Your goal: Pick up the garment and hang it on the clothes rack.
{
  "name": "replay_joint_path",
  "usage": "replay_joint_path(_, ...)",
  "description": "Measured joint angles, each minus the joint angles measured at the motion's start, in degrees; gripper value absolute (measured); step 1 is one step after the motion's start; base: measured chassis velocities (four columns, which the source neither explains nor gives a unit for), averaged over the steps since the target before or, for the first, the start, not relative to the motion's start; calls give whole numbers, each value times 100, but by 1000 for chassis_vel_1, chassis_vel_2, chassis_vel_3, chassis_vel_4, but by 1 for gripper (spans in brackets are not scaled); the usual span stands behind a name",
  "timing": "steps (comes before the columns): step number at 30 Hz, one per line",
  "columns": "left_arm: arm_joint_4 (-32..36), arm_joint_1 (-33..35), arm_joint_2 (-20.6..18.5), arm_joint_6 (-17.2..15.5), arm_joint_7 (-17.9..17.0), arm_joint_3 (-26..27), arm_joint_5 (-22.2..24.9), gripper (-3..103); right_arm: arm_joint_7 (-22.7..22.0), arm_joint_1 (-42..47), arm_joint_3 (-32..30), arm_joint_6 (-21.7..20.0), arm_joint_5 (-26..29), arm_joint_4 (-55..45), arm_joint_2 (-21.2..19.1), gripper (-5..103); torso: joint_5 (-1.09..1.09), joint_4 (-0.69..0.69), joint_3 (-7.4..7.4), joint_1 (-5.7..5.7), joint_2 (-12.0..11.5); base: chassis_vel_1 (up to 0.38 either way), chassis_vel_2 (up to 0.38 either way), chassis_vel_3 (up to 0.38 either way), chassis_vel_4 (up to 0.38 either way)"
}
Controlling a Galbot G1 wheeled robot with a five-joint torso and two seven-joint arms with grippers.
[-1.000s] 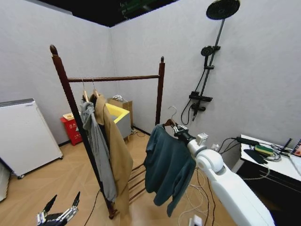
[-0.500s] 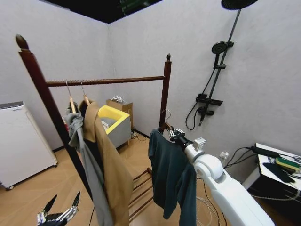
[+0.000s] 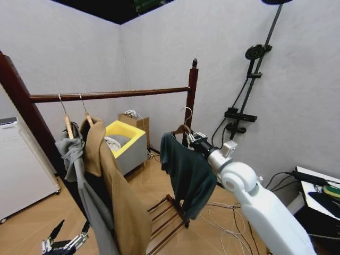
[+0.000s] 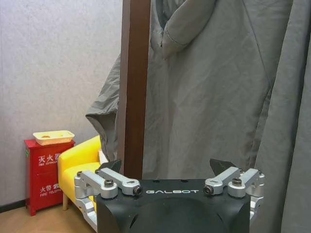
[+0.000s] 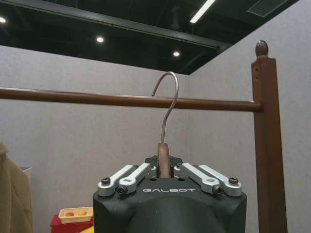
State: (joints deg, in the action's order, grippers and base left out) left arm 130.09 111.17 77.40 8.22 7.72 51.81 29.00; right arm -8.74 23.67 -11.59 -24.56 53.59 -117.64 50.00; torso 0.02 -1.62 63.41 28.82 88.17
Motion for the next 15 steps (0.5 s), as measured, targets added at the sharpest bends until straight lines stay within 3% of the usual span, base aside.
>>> replay_joint_path(3, 0, 0, 0, 0, 2, 0, 0, 100, -83, -749, 408, -42, 322, 147, -86, 10, -6, -2, 0, 4, -1, 0, 0, 0, 0)
replay_joint_path(5, 0, -1, 0, 0, 1, 0, 0, 100, -380, -1363, 836, -166, 638, 163, -66, 10, -3, -2, 2, 8, -3, 0, 0, 0, 0)
replay_joint_path(8, 0, -1, -1, 0, 1, 0, 0, 100, -626, -1670, 1079, -349, 851, 129, -1, 10, -3, -1, 3, 10, -4, 0, 0, 0, 0)
replay_joint_path(9, 0, -1, -1, 1, 1, 0, 0, 100, -900, -1957, 1286, -521, 1084, 99, 86, 10, -4, 0, 3, 10, -5, 0, 0, 0, 0)
replay_joint_path(10, 0, -1, 0, 0, 2, 0, 0, 100, -1447, -2434, 1627, -777, 1483, 86, 270, 10, -3, 0, 3, 10, -5, 0, 0, 0, 0)
replay_joint_path(11, 0, -1, 0, 0, 2, 0, 0, 100, -1447, -2434, 1627, -777, 1483, 86, 270, 10, -3, 0, 3, 10, -5, 0, 0, 0, 0)
replay_joint_path(15, 0, -1, 0, 0, 2, -1, 0, 100, -2199, -3061, 2028, -1120, 2024, 208, 622, 10, -4, -1, 2, 8, -4, 0, 0, 0, 0)
